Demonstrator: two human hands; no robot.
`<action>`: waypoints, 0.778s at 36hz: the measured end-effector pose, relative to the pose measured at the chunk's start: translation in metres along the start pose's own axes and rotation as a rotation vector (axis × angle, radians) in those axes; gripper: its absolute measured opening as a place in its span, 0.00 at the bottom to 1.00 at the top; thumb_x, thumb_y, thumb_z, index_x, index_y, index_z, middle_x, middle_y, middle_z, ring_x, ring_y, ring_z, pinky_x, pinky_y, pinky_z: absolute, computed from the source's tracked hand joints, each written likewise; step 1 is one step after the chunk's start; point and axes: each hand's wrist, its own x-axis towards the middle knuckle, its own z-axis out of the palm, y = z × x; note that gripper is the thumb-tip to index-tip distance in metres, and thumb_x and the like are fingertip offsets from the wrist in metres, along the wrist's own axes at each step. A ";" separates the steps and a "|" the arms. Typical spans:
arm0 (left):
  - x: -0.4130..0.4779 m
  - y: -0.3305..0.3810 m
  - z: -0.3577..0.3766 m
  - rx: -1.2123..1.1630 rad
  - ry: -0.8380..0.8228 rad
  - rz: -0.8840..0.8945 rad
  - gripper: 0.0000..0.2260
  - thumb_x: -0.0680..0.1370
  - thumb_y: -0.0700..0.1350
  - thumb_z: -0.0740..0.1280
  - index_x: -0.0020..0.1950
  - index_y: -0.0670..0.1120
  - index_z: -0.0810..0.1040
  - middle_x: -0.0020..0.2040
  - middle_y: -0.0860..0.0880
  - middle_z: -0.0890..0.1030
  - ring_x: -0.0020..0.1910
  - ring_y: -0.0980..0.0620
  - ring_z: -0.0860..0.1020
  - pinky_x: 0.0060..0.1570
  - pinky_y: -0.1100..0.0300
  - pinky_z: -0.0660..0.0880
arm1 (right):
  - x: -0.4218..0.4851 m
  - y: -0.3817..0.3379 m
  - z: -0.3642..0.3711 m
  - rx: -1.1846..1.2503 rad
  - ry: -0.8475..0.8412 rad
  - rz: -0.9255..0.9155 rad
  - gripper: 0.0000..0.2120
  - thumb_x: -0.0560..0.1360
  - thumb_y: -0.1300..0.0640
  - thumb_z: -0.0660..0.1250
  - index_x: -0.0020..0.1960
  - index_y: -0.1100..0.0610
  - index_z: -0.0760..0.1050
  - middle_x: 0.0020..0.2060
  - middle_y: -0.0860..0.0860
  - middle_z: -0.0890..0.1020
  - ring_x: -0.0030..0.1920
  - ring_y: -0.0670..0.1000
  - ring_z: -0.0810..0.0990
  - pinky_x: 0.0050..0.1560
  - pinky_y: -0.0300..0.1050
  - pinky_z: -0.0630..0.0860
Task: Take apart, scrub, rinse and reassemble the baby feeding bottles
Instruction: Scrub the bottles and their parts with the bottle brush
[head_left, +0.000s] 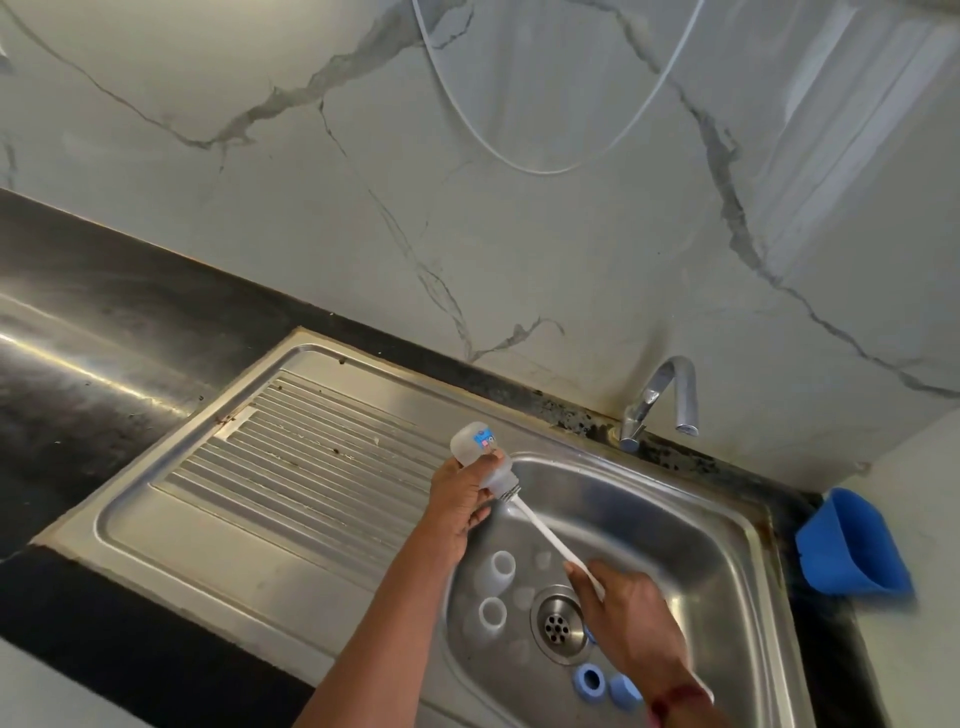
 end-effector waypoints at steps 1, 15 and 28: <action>-0.001 0.000 0.000 0.017 -0.014 -0.004 0.21 0.71 0.52 0.76 0.62 0.49 0.78 0.55 0.46 0.84 0.55 0.46 0.82 0.49 0.55 0.75 | 0.000 -0.002 0.000 0.001 0.005 0.000 0.34 0.74 0.25 0.43 0.43 0.50 0.75 0.25 0.50 0.78 0.29 0.51 0.78 0.30 0.44 0.74; -0.005 -0.012 0.017 -0.031 0.006 0.015 0.16 0.73 0.52 0.75 0.56 0.45 0.81 0.44 0.44 0.84 0.45 0.47 0.77 0.44 0.57 0.76 | 0.007 -0.047 -0.006 -0.262 0.029 0.020 0.15 0.78 0.44 0.65 0.42 0.54 0.79 0.25 0.52 0.78 0.24 0.55 0.78 0.23 0.42 0.59; -0.007 0.000 0.016 -0.062 -0.031 0.049 0.17 0.76 0.51 0.73 0.61 0.46 0.77 0.50 0.43 0.83 0.42 0.49 0.82 0.40 0.58 0.80 | 0.007 -0.045 0.008 -0.198 0.241 -0.097 0.15 0.79 0.48 0.63 0.38 0.55 0.76 0.24 0.50 0.75 0.20 0.54 0.73 0.19 0.42 0.60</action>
